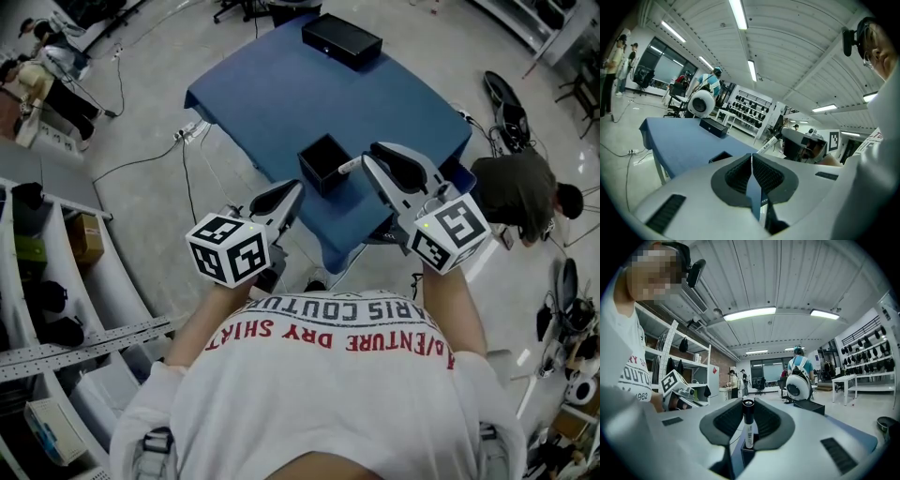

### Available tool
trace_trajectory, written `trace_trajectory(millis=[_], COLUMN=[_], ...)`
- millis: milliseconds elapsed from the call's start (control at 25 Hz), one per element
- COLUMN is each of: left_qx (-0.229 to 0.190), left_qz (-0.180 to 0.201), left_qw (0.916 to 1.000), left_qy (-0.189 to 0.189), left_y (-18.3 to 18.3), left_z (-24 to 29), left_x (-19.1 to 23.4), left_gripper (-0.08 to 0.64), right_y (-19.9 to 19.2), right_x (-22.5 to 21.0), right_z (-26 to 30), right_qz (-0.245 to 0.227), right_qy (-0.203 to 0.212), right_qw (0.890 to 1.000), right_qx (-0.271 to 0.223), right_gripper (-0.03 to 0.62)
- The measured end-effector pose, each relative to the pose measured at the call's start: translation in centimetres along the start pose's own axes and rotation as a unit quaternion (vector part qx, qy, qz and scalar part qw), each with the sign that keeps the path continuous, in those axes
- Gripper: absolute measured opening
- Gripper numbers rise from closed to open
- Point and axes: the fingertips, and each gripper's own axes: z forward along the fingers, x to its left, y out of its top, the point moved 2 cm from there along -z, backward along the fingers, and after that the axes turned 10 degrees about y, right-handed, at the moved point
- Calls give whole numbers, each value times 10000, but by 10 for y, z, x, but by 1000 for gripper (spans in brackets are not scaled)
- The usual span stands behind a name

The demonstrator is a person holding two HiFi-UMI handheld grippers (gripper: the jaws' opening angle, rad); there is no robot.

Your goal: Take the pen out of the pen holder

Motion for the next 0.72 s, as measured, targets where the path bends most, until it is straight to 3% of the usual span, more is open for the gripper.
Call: trace_trajectory(millis=[720], left_qx=[134], left_qz=[73], left_qw=[9999], left_qy=[51], left_y=[-61], left_z=[-52], left_x=[-53], left_gripper=[32], right_y=[-48], right_x=[83], right_z=[-66], right_qz=[451], right_qy=[353], right_qw=[9983], right_qx=[81], right_gripper=[83])
